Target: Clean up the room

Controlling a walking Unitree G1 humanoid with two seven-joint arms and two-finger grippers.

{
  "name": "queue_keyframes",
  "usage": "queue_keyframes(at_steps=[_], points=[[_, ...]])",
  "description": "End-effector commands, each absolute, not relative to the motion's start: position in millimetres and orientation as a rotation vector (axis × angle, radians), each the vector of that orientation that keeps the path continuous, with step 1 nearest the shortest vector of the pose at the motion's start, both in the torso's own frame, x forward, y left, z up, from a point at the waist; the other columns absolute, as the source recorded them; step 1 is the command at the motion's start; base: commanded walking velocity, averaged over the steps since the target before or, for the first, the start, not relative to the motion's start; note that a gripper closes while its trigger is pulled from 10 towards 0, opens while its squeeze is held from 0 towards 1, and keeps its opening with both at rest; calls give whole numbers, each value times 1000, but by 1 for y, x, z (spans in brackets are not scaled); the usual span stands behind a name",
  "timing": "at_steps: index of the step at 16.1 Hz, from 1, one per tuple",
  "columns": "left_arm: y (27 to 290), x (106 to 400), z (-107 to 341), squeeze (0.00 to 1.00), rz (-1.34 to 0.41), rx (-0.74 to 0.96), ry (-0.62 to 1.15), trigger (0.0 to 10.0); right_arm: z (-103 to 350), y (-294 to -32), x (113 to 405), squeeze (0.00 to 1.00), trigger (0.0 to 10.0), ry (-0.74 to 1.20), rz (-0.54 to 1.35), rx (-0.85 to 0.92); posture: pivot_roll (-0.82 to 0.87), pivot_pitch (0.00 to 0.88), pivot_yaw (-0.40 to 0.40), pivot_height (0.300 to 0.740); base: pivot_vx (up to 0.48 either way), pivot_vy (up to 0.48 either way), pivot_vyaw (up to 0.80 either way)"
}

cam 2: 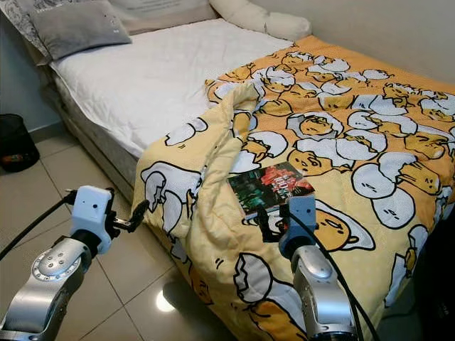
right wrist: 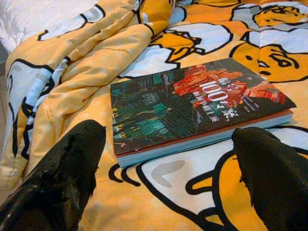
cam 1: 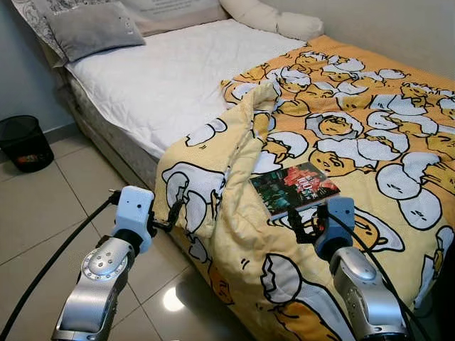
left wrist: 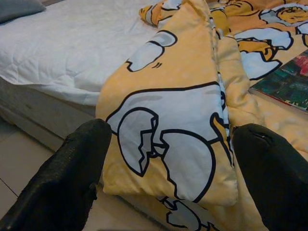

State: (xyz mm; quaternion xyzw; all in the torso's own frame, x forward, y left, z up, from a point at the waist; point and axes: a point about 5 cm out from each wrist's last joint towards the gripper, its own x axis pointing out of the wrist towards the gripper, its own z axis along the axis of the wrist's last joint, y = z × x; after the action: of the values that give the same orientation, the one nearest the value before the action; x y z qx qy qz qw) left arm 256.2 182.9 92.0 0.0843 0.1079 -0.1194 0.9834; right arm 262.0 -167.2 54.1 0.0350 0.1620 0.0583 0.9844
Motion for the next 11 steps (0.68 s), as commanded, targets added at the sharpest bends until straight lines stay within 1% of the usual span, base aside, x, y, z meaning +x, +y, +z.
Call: queue_keyframes(at_steps=[1,6,7,8,10,11], points=[[181,255,94,1000,-255,177,210,10000,56,-169,263,0,10000,326,106,78,43,0,-9,740,0,0,0],[180,257,95,1000,-275,181,207,10000,55,-170,265,0,10000,325,118,91,46,0,-12,740,0,0,0],[179,256,95,996,-285,181,209,10000,56,-169,265,227,10000,316,126,107,48,0,-13,740,0,0,0],[177,253,95,992,-336,192,219,10000,59,-170,266,1000,10000,300,114,152,50,0,-14,740,0,0,0],[172,248,93,965,-483,267,229,10000,60,-173,275,1000,10000,296,67,309,72,0,-22,740,0,0,0],[171,249,93,965,-544,320,229,10000,61,-172,280,1000,10000,291,76,326,74,0,-23,740,0,0,0]])
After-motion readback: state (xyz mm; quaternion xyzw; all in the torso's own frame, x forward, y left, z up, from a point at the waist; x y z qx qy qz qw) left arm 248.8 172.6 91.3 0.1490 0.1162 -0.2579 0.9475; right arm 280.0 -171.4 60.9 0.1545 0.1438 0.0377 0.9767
